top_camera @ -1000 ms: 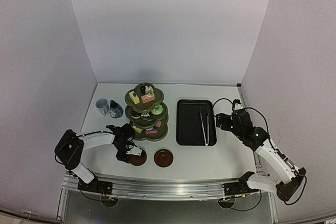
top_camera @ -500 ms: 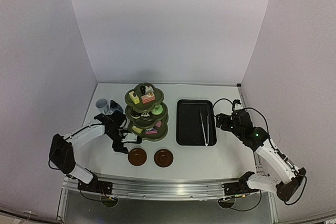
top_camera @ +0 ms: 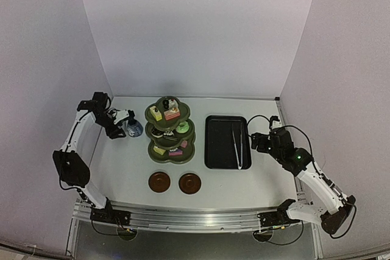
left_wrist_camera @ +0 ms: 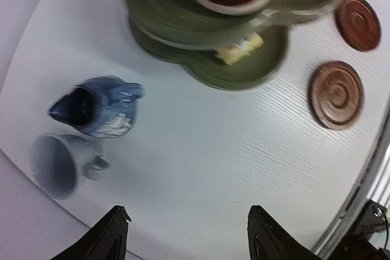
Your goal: Serve the afternoon tea
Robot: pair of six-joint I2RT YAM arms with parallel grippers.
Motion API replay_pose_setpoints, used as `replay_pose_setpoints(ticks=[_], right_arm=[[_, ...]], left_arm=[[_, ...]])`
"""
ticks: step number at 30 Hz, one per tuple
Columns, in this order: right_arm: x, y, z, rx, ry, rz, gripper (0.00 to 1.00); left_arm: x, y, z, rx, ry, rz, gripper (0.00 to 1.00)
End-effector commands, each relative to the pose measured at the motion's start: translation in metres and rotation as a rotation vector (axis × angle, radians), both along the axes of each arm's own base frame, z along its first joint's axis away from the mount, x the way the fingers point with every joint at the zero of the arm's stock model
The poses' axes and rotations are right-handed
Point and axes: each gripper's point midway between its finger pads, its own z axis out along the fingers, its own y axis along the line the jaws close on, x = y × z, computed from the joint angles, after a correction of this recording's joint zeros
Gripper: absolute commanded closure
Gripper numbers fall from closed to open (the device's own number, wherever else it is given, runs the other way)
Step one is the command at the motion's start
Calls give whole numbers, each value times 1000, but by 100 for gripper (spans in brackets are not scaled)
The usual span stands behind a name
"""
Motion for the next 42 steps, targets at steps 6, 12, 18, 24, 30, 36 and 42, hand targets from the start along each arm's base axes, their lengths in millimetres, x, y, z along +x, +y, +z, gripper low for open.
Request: replay_pose_setpoints(ticks=[6,12,18,24,30,36,42], right_arm=[[-2,2,9,26,-11,5,14],[-5,2,6,41,4,0,14],[-5,1,12,37,7,-1,14],[-8,-2,11,32,16,-8,14],[-8,1,9,36,29,-3,14],[-8,1,8,35,31,-5,14],[-8,3,6,43,42,2,14]], left_arm=[[153,24,5,12,-181,376,35],[209,23,-6,43,-267,399,32],[214,16,-43,154,-233,282,28],[192,19,-62,190,-133,120,31],[173,21,-87,248,-62,-47,31],[194,13,-91,286,-165,-103,31],[211,3,-89,305,-249,-120,32]])
